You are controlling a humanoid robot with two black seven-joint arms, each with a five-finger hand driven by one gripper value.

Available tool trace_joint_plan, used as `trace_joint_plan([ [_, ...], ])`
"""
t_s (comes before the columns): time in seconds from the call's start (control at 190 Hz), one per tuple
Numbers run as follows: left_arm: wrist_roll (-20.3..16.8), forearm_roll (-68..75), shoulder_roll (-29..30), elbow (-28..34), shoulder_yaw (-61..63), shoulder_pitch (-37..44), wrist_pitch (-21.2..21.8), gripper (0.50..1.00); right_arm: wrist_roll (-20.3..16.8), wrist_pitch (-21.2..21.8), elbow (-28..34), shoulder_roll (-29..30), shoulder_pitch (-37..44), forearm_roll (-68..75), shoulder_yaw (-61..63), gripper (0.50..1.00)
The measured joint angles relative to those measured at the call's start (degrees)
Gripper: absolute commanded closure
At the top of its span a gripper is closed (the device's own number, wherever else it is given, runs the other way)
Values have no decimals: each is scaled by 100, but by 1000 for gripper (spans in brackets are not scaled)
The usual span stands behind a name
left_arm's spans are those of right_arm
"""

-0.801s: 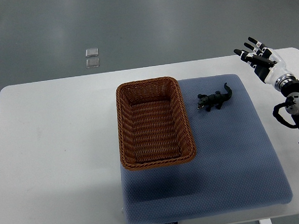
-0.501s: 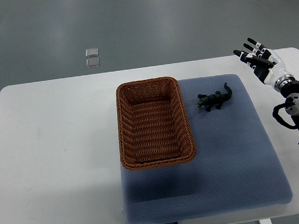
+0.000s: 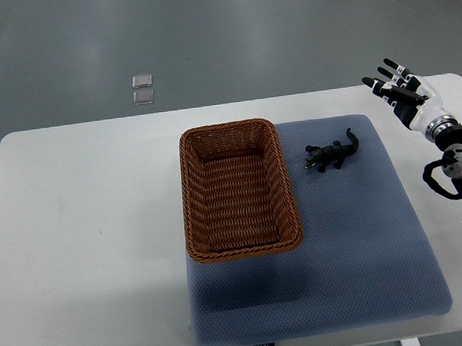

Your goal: Place crocodile in brown basket with right hand

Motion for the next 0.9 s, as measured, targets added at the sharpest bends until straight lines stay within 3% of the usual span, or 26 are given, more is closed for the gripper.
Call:
trace_joint_plan([
  [0.901, 0, 0, 0, -1, 0, 0, -3, 500, 0, 36, 0, -13, 30, 1, -9, 570],
])
